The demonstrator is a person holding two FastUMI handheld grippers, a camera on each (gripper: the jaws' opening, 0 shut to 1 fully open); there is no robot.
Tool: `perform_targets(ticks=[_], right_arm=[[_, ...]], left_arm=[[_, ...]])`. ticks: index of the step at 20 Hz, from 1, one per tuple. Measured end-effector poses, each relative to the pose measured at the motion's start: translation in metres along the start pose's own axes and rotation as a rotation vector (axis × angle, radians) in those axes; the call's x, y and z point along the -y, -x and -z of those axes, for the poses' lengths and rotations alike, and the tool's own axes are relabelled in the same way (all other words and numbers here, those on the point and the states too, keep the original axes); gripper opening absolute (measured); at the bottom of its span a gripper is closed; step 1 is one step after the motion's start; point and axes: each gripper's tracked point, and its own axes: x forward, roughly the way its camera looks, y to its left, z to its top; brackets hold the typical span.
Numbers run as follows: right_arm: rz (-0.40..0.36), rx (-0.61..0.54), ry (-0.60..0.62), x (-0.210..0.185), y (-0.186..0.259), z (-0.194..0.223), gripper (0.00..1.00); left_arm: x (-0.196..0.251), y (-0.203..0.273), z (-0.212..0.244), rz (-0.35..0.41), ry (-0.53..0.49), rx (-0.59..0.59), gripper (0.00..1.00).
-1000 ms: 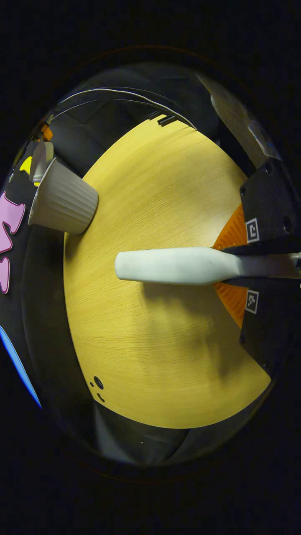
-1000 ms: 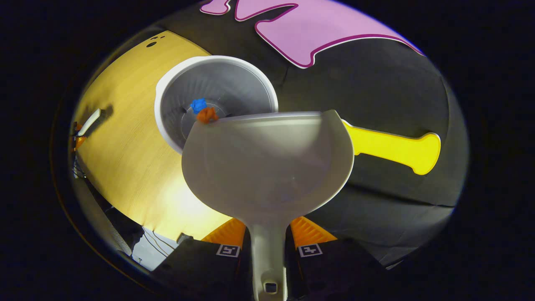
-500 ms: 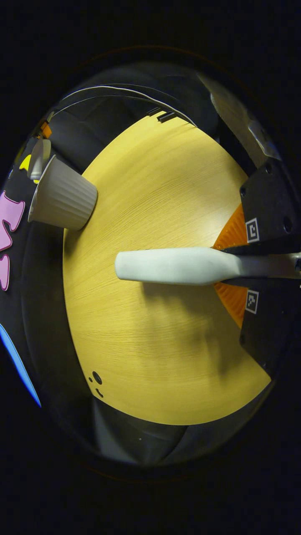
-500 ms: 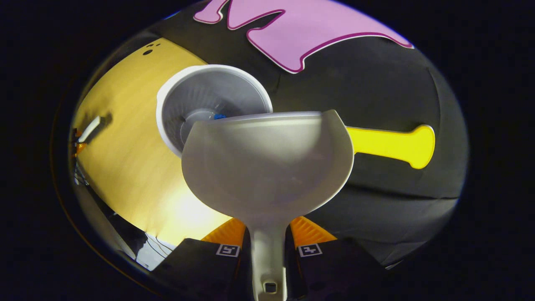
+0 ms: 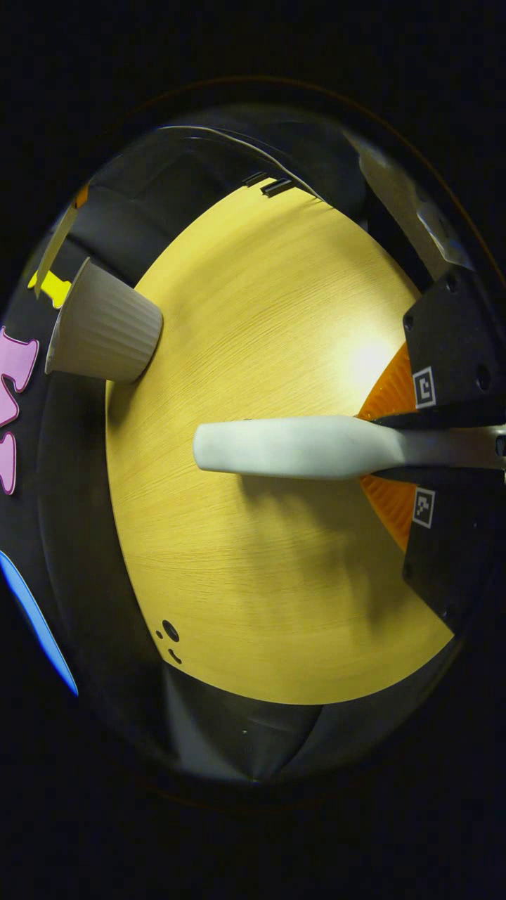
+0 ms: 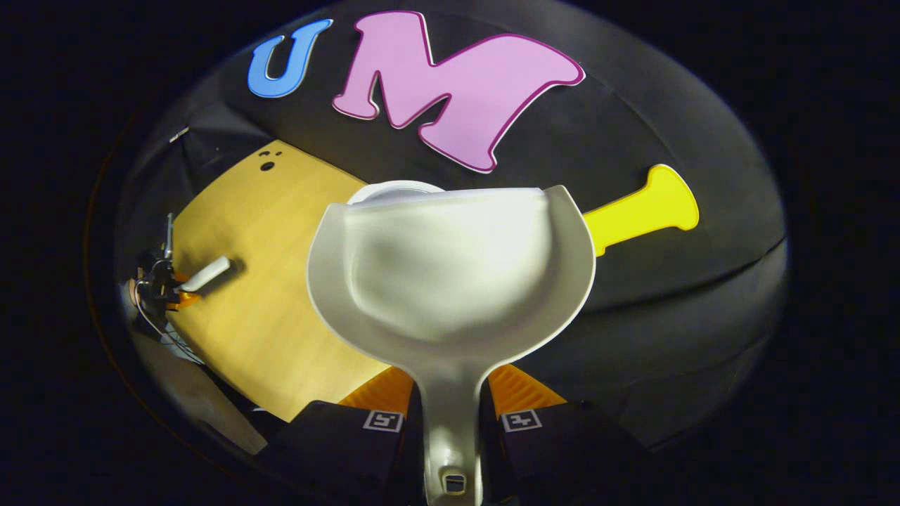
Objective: Pick up the small broom and dustpan from the desktop, sweep the trash into the dustpan with the broom, and then empty the trash into the garbage bin.
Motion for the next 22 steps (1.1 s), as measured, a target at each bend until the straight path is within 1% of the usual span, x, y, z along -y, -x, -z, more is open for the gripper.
perform_targets(ticks=[3, 6, 8, 9, 10, 11, 12, 13, 14, 16, 18, 20, 22], right_arm=[[-0.056, 0.022, -0.034, -0.041, 0.012, 0.027, 0.36], [-0.116, 0.003, -0.059, -0.086, 0.011, 0.061, 0.36], [-0.148, -0.022, -0.072, -0.114, 0.005, 0.086, 0.34], [-0.155, -0.025, -0.086, -0.129, 0.000, 0.096, 0.36], [-0.180, -0.041, -0.096, -0.146, -0.006, 0.109, 0.38], [-0.193, -0.051, -0.112, -0.161, -0.011, 0.120, 0.34], [-0.204, -0.073, -0.112, -0.178, -0.021, 0.133, 0.36], [-0.202, -0.092, -0.113, -0.190, -0.030, 0.147, 0.34], [-0.207, -0.110, -0.116, -0.203, -0.041, 0.158, 0.36], [-0.220, -0.137, -0.154, -0.232, -0.061, 0.177, 0.36], [-0.226, -0.153, -0.176, -0.254, -0.085, 0.194, 0.35], [-0.215, -0.161, -0.172, -0.267, -0.103, 0.203, 0.36], [-0.223, -0.158, -0.188, -0.282, -0.119, 0.210, 0.36]], left_arm=[[-0.004, 0.000, 0.000, -0.019, 0.001, -0.003, 0.27], [-0.011, -0.001, -0.001, -0.032, 0.000, -0.011, 0.27], [-0.012, -0.001, -0.001, -0.039, -0.002, -0.013, 0.27], [-0.013, -0.001, -0.001, -0.042, -0.001, -0.015, 0.27], [-0.013, -0.002, -0.001, -0.043, 0.001, -0.015, 0.27], [-0.013, -0.003, -0.001, -0.045, 0.003, -0.016, 0.28], [-0.013, -0.004, -0.001, -0.045, 0.007, -0.017, 0.27], [-0.013, -0.005, -0.001, -0.046, 0.010, -0.018, 0.27], [-0.015, -0.007, -0.002, -0.049, 0.011, -0.016, 0.27], [-0.019, -0.010, -0.002, -0.065, -0.001, -0.020, 0.27], [-0.019, -0.012, -0.001, -0.077, -0.012, -0.024, 0.25], [-0.021, -0.012, 0.001, -0.083, -0.012, -0.022, 0.27], [-0.021, -0.015, 0.000, -0.086, -0.006, -0.024, 0.27]])
